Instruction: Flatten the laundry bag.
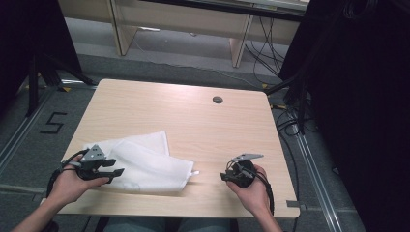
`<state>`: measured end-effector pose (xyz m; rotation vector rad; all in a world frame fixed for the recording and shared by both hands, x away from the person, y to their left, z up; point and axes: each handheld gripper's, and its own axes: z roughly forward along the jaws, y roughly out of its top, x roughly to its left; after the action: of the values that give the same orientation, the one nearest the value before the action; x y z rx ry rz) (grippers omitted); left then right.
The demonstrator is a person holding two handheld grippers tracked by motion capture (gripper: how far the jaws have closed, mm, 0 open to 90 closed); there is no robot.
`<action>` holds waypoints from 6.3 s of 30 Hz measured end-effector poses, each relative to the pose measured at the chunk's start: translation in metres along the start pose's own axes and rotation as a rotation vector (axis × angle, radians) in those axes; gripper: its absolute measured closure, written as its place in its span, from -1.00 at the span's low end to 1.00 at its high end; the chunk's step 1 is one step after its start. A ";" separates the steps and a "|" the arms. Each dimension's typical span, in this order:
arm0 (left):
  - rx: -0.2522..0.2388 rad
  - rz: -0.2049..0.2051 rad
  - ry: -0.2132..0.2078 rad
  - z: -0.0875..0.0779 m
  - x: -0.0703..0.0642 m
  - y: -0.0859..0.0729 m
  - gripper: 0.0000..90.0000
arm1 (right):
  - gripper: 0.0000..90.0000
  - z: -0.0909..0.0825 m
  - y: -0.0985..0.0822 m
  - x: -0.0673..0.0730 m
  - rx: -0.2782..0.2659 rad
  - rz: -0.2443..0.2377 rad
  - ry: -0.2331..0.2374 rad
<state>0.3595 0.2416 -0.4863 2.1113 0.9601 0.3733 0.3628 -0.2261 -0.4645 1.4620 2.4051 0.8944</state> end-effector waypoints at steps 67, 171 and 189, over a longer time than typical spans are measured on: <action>0.267 0.133 -0.082 0.063 -0.007 0.041 0.99 | 0.57 0.013 0.001 0.005 0.027 -0.010 -0.010; 0.221 0.083 -0.102 0.072 -0.036 0.044 0.99 | 1.00 0.028 0.116 0.141 0.001 -0.569 0.335; 0.324 0.108 -0.191 0.058 -0.052 0.037 0.99 | 1.00 0.012 0.115 0.154 -0.038 -0.624 0.335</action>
<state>0.3742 0.1567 -0.4938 2.4472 0.8407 0.0677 0.3777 -0.0511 -0.3851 0.4948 2.7932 1.0614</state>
